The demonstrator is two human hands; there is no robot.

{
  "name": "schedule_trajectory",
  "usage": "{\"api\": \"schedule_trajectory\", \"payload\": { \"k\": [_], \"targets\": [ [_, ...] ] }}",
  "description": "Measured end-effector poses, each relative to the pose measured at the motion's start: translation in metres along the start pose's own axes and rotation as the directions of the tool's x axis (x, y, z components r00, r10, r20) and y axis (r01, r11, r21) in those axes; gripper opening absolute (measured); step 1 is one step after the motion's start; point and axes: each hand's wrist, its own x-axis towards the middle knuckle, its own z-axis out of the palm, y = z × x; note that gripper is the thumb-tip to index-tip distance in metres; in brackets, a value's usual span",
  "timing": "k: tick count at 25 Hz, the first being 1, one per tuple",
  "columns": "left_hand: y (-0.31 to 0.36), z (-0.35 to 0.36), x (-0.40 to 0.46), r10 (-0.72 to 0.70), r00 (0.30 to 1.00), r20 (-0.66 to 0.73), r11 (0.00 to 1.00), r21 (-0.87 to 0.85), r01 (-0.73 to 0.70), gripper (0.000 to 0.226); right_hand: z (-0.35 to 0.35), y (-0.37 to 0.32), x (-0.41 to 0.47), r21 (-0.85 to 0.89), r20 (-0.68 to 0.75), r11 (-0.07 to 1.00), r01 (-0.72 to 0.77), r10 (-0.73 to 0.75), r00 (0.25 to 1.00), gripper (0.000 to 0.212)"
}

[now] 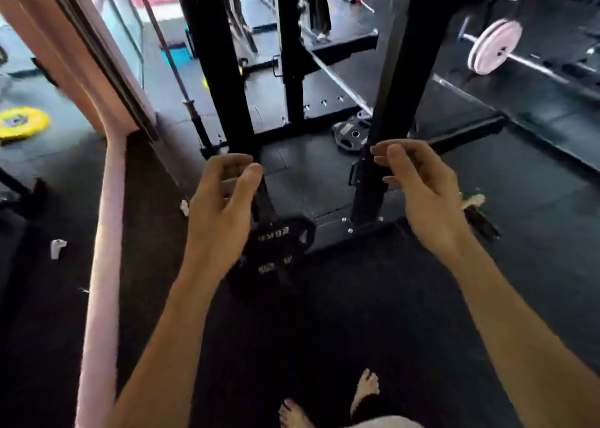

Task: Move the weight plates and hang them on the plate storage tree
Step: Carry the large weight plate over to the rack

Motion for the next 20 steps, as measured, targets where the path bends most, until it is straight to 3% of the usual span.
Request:
{"api": "schedule_trajectory", "payload": {
  "k": [4, 9, 13, 16, 20],
  "targets": [
    [-0.048, 0.058, -0.083, -0.222, 0.954, 0.202, 0.973, 0.105, 0.204, 0.016, -0.05, 0.065, -0.094, -0.073, -0.091, 0.963, -0.261, 0.254, 0.963, 0.039],
    [-0.084, 0.147, -0.175, -0.441, 0.801, 0.404, 0.892, 0.296, 0.342, 0.026, -0.141, 0.142, -0.203, -0.109, -0.163, 0.813, -0.572, 0.553, 0.817, 0.038],
    [-0.097, 0.239, -0.248, -0.594, 0.611, 0.523, 0.788, 0.531, 0.312, 0.034, -0.236, 0.201, -0.287, -0.088, -0.228, 0.634, -0.768, 0.738, 0.635, 0.033],
    [-0.11, 0.295, -0.289, -0.671, 0.474, 0.57, 0.723, 0.643, 0.25, 0.038, -0.293, 0.24, -0.334, -0.091, -0.194, 0.465, -0.88, 0.859, 0.474, 0.031],
    [-0.12, 0.369, -0.316, -0.786, 0.25, 0.565, 0.605, 0.787, 0.123, 0.045, -0.359, 0.28, -0.38, 0.076, -0.174, 0.238, -0.968, 0.959, 0.222, 0.031]
  ]
}}
